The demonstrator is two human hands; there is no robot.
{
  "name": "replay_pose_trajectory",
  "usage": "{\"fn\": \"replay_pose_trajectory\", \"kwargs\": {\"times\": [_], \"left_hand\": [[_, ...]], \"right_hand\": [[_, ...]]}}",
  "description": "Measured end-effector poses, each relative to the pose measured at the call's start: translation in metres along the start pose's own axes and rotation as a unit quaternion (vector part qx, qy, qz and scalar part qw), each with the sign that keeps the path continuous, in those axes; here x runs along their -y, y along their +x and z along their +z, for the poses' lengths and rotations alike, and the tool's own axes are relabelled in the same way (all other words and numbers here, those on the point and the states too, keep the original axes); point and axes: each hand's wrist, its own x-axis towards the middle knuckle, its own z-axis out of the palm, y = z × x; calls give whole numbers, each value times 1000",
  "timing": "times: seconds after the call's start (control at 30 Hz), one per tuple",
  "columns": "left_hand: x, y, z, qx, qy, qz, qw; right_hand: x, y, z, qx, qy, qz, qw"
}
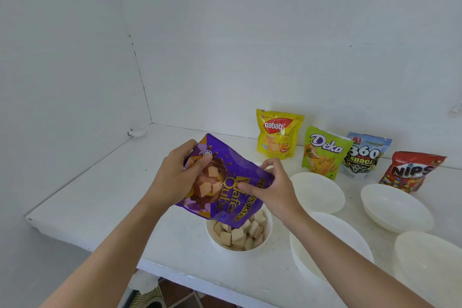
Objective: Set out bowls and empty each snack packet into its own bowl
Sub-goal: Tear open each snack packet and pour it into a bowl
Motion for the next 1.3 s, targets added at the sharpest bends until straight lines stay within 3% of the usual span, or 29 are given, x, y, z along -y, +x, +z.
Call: {"fn": "replay_pose_trajectory", "kwargs": {"times": [0.23, 0.47, 0.57, 0.7, 0.87, 1.03, 1.17, 1.3], "left_hand": [[2, -12, 16, -70, -173, -25, 982], [18, -7, 29, -121, -236, -84, 960], [25, -8, 35, -115, -282, -141, 942], [34, 0, 34, -75, -192, -163, 965], [20, 16, 24, 82, -46, -94, 991], [0, 37, 28, 124, 139, -4, 983], [-26, 44, 46, 186, 114, 66, 974], [-63, 49, 74, 192, 24, 128, 973]], "right_hand": [[0, -7, -6, -24, 194, 96, 976], [6, -12, -16, 14, 248, 121, 961], [6, -12, -21, 18, 219, 142, 965], [13, -9, -32, -33, 141, 129, 981], [22, 0, -51, -96, 28, 89, 991], [41, 3, -68, -132, -100, 28, 986], [65, -6, -80, -147, -193, -14, 970], [89, -24, -89, -144, -287, -62, 945]]}}
